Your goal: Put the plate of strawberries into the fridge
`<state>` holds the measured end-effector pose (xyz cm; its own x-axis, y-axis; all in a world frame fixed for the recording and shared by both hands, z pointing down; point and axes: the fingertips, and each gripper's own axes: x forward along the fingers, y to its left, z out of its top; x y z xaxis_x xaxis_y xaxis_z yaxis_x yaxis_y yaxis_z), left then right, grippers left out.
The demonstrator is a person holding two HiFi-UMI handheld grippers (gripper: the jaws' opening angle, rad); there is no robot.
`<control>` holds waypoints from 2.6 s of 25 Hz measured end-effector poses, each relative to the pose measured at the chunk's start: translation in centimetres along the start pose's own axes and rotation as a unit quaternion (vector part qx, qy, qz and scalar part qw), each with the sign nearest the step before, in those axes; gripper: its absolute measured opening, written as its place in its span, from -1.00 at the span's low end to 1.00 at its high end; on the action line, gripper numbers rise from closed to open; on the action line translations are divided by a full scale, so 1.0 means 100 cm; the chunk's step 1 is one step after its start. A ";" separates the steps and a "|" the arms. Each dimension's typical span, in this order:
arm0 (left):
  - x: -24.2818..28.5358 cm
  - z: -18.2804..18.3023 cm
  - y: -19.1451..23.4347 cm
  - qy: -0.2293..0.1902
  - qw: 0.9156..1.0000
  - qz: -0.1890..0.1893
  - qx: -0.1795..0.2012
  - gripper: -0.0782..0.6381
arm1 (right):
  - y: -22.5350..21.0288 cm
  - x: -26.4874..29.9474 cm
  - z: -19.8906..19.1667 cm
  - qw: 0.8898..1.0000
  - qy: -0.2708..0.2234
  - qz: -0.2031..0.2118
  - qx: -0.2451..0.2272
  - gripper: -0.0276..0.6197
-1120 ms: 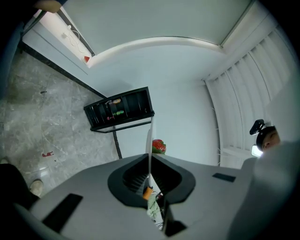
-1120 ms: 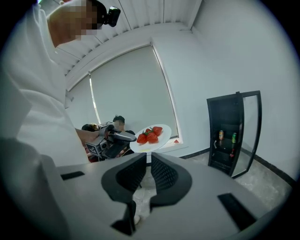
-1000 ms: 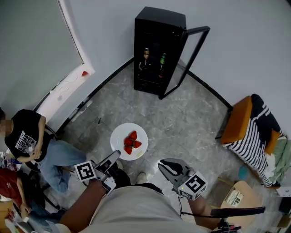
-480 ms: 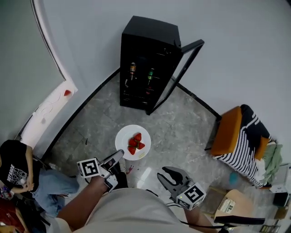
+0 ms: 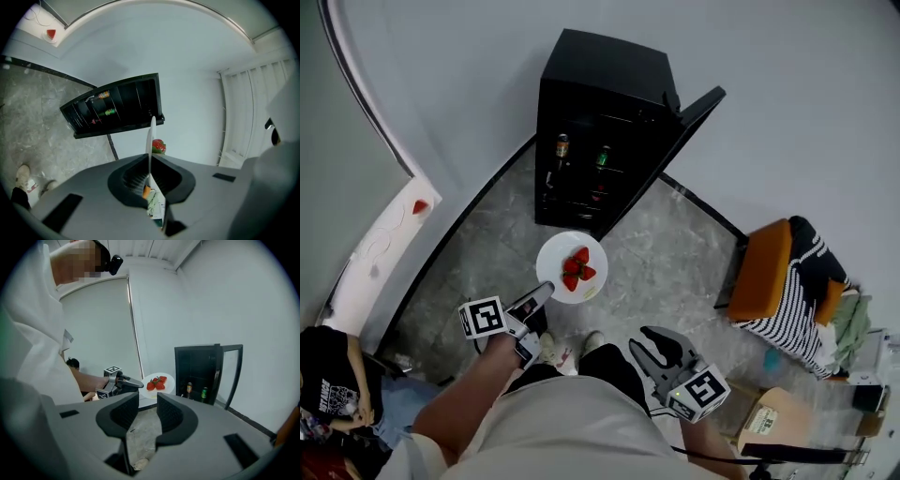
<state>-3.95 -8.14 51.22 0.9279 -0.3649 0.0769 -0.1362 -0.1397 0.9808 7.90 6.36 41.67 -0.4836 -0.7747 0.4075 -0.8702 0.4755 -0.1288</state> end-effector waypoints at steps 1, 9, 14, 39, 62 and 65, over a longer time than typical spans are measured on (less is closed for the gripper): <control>0.010 0.009 0.002 -0.004 1.000 -0.004 -0.007 -0.71 | -0.010 0.006 0.004 1.000 -0.001 0.000 0.001 -0.52; 0.084 0.071 0.034 -0.043 0.999 0.016 -0.029 -0.71 | -0.082 0.060 0.022 0.999 0.000 0.046 -0.004 -0.52; 0.149 0.117 0.052 -0.073 0.996 0.035 -0.038 -0.71 | -0.155 0.096 0.048 0.996 0.004 0.082 -0.023 -0.52; 0.380 0.283 0.210 -0.215 0.964 0.123 -0.093 -0.71 | -0.393 0.087 0.051 0.995 0.077 0.059 0.007 -0.52; 0.399 0.323 0.267 -0.111 0.905 0.391 0.124 -0.53 | -0.413 0.094 0.049 0.993 0.108 0.045 0.022 -0.52; 0.397 0.325 0.271 -0.087 0.891 0.416 0.159 -0.49 | -0.411 0.095 0.047 0.993 0.110 0.046 0.021 -0.52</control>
<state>17.92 -56.32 75.05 0.3950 -0.5973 0.6980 -0.8693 0.0026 0.4942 38.65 -22.48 46.53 -0.5330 -0.6164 0.5796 -0.8288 0.5183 -0.2110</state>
